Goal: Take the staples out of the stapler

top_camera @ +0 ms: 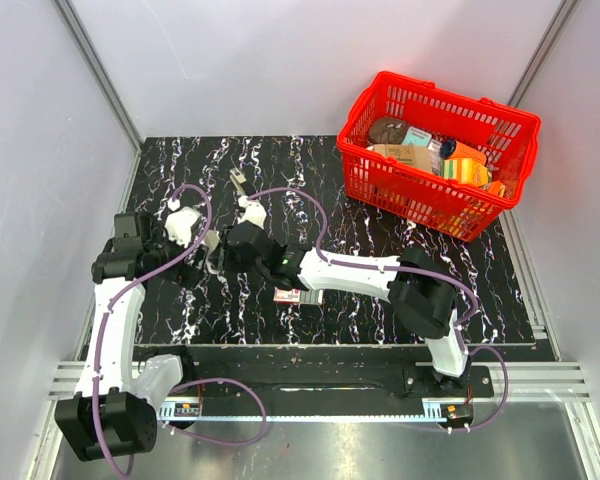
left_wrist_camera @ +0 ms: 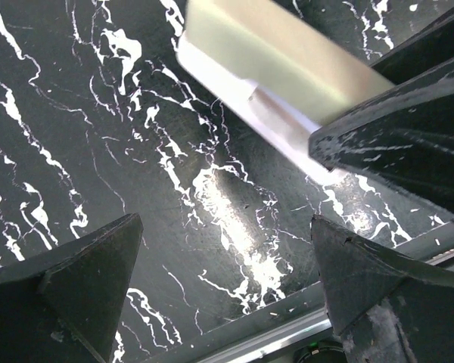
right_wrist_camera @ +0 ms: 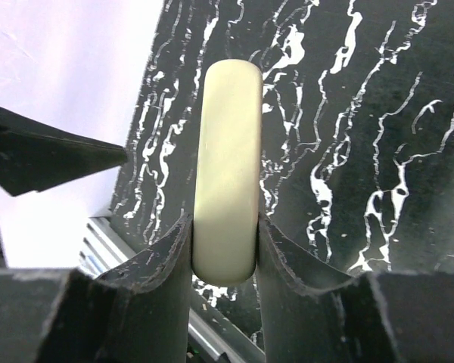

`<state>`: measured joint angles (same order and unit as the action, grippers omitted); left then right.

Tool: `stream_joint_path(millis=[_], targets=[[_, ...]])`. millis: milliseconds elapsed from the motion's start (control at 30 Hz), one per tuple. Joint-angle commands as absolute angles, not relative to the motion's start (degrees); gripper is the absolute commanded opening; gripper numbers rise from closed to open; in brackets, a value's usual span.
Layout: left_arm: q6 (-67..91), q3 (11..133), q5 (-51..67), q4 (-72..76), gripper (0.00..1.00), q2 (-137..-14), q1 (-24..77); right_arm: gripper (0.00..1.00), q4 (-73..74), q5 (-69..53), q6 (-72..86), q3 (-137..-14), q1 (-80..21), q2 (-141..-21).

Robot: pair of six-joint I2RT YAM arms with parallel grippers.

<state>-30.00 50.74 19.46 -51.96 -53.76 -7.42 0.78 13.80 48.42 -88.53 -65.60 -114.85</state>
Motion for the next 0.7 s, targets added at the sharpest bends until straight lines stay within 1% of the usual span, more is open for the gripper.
stream_joint_path(millis=[0,67,167,300,467,567,667], targets=[[-31.03,50.28,26.62,-49.66,0.99,-54.40,-8.52,0.06,-6.06,13.45,52.99,-92.37,-66.27,-113.47],[-31.55,49.92,29.87,-49.39,0.98,-54.32,-9.22,0.05,-7.20,13.10,54.13,-91.94,-66.27,-113.47],[-33.57,48.87,33.74,-49.48,0.92,-53.88,-10.63,0.05,-9.84,12.75,56.50,-89.83,-66.27,-113.03],[-35.33,47.90,35.24,-49.39,0.85,-53.96,-11.51,0.04,-11.95,12.92,60.19,-87.54,-66.44,-112.59],[-35.51,48.25,36.82,-49.40,0.80,-54.32,-13.18,0.04,-13.27,12.05,61.87,-87.01,-66.88,-113.12],[-36.03,48.51,37.35,-49.31,0.73,-54.32,-14.41,0.03,-13.88,11.16,63.10,-86.14,-66.97,-113.12],[-36.65,48.43,38.41,-49.31,0.63,-54.49,-15.90,0.02,-15.64,9.85,64.68,-84.29,-67.15,-112.76]])
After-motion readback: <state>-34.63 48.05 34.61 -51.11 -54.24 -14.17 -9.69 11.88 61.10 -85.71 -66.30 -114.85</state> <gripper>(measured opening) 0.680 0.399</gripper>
